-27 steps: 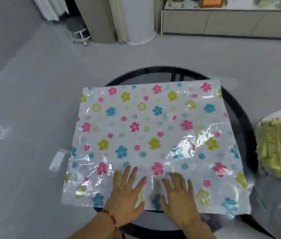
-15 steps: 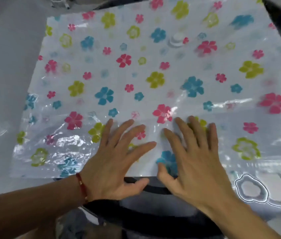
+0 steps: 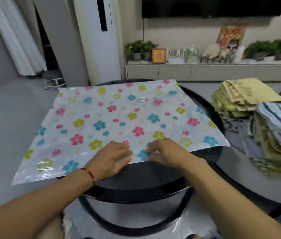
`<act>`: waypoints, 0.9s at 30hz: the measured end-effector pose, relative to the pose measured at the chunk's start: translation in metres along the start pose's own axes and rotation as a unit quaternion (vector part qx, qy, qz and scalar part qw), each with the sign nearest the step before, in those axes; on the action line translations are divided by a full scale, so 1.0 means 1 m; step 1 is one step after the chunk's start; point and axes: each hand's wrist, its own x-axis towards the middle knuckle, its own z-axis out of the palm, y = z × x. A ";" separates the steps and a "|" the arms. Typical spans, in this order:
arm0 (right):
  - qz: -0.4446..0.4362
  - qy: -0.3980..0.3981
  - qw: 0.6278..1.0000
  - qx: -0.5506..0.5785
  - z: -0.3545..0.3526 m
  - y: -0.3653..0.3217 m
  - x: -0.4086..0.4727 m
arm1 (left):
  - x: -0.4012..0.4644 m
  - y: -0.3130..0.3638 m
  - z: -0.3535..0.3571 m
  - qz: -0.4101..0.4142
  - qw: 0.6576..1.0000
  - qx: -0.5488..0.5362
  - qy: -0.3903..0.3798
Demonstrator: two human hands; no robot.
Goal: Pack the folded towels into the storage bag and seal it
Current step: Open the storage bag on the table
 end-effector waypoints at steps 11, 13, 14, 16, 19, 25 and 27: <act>0.003 0.114 0.992 -0.060 0.003 -0.022 -0.010 | 0.022 0.030 -0.023 0.084 0.959 0.231 -0.140; 0.016 0.214 0.977 -0.007 0.001 -0.037 -0.009 | 0.025 0.020 -0.022 0.018 0.983 0.144 -0.111; 0.043 0.214 0.975 0.041 0.001 -0.045 -0.009 | 0.029 0.015 -0.025 -0.023 0.986 0.113 -0.124; 0.116 0.108 0.974 0.162 0.009 -0.057 -0.009 | 0.035 0.006 -0.027 -0.063 0.989 0.077 -0.112; 0.187 0.026 0.933 0.307 0.028 -0.058 -0.005 | 0.043 0.005 -0.029 -0.098 0.990 0.047 -0.091; 0.205 0.138 0.820 0.517 0.039 -0.064 0.012 | 0.049 0.008 -0.034 -0.155 0.985 0.008 -0.079; 0.209 0.148 0.819 0.513 0.039 -0.066 0.010 | 0.051 0.013 -0.036 -0.167 0.983 0.002 -0.074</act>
